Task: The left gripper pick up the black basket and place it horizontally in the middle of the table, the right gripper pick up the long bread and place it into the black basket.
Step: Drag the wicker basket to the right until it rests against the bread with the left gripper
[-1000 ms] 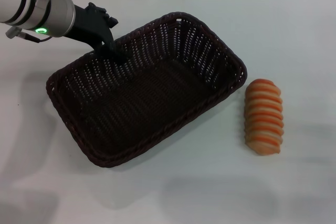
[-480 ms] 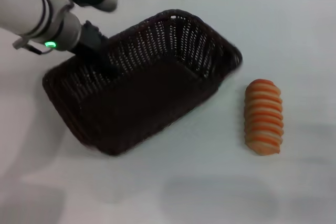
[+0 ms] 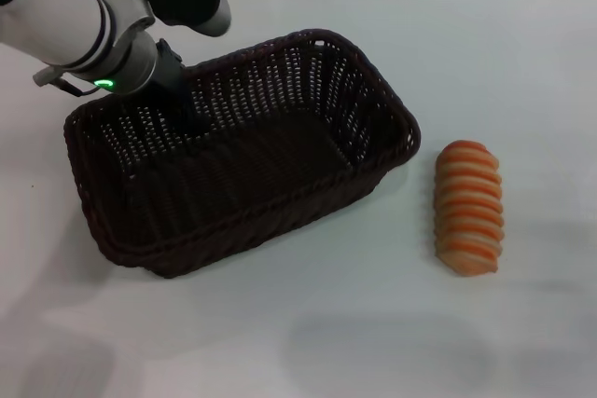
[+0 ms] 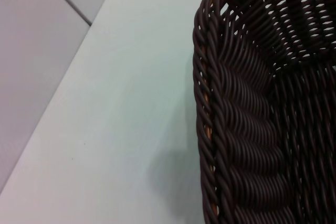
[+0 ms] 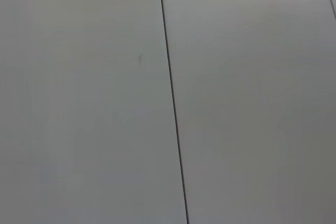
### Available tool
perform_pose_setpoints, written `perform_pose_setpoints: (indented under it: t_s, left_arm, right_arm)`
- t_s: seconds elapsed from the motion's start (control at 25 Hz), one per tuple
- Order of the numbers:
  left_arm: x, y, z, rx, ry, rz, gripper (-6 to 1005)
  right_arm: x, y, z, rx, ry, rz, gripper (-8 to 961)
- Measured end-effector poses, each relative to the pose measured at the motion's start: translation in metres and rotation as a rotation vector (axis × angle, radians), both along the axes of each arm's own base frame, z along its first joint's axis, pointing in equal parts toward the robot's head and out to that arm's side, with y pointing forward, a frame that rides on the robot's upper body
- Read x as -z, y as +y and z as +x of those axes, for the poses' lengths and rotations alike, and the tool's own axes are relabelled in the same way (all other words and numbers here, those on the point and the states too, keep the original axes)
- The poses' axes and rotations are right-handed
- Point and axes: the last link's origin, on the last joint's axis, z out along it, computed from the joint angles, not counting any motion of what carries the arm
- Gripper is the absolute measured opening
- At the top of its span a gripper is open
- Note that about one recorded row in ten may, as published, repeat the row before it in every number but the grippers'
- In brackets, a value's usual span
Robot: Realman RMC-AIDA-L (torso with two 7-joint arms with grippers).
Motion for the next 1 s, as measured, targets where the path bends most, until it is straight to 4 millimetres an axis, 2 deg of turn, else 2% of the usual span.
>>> perform_pose_setpoints:
  t_s: [0.2, 0.4, 0.64, 1.0]
  left_arm:
    - [0.0, -0.002, 0.004, 0.021, 0.013, -0.006, 594]
    - [-0.003, -0.005, 0.009, 0.051, 0.019, -0.024, 531]
    - [-0.005, -0.013, 0.024, 0.131, 0.008, -0.131, 436]
    - [-0.002, -0.021, 0.039, 0.2, 0.003, -0.243, 352]
  right_arm:
    - [0.0, 0.0, 0.0, -0.001, 0.001, 0.0, 734]
    - [0.0, 0.001, -0.001, -0.005, 0.001, -0.001, 734]
    - [0.001, 0.002, -0.003, -0.009, 0.006, -0.001, 733]
    - [0.001, 0.001, -0.003, -0.01, 0.008, -0.002, 733]
